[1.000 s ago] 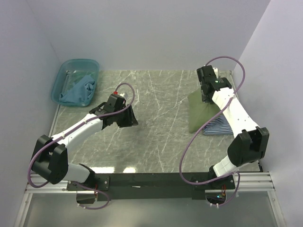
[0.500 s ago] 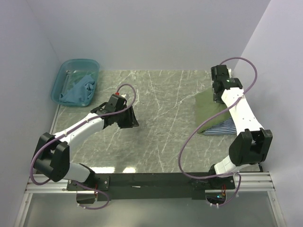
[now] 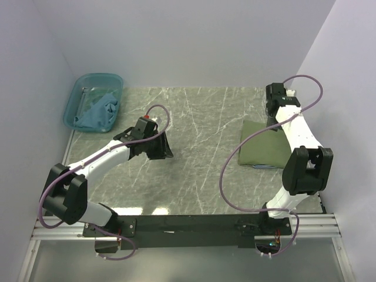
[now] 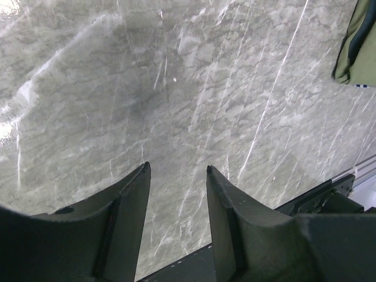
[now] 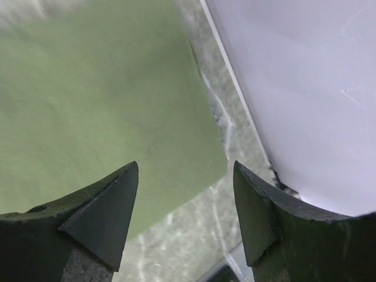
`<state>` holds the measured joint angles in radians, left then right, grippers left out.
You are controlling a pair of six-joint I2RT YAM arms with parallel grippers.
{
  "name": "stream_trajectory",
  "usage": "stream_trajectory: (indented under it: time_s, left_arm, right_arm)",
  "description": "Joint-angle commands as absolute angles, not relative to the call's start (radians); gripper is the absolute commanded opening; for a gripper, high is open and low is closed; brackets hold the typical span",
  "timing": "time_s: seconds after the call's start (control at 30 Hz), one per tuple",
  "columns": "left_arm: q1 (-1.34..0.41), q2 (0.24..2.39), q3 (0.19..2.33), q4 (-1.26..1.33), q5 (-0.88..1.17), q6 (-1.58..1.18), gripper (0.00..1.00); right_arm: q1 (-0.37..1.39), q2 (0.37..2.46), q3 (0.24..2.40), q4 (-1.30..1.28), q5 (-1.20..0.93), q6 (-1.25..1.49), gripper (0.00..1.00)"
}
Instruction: Fold and stack the tank tops
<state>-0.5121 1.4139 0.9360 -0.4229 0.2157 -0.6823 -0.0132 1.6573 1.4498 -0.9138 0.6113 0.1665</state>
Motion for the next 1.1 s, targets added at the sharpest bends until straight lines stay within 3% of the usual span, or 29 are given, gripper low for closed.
stream_trajectory:
  time_s: [0.0, 0.17, 0.43, 0.73, 0.9, 1.07]
  left_arm:
    - [-0.512, 1.404, 0.951, -0.382, 0.212, -0.71, 0.49]
    - [-0.494, 1.408, 1.031, -0.416, 0.132, -0.732, 0.5]
    - [-0.255, 1.471, 1.335, -0.532, -0.104, -0.801, 0.57]
    - [-0.005, 1.774, 1.65, -0.597, -0.377, -0.887, 0.67]
    - [0.054, 2.009, 1.787, -0.638, -0.362, -0.908, 0.72]
    - [0.072, 2.163, 1.911, -0.65, -0.36, -0.925, 0.7]
  right_arm:
    - [0.052, 1.579, 1.525, -0.902, 0.589, 0.238, 0.72]
    - [0.247, 1.504, 1.464, -0.818, 0.496, 0.336, 0.73]
    - [0.554, 1.466, 1.224, -0.464, 0.212, 0.465, 0.73]
    - [0.601, 1.551, 1.111, -0.315, 0.043, 0.48, 0.73]
    - [0.601, 1.562, 1.085, -0.276, 0.014, 0.468, 0.73]
    - [0.601, 1.569, 1.071, -0.267, 0.003, 0.449, 0.73]
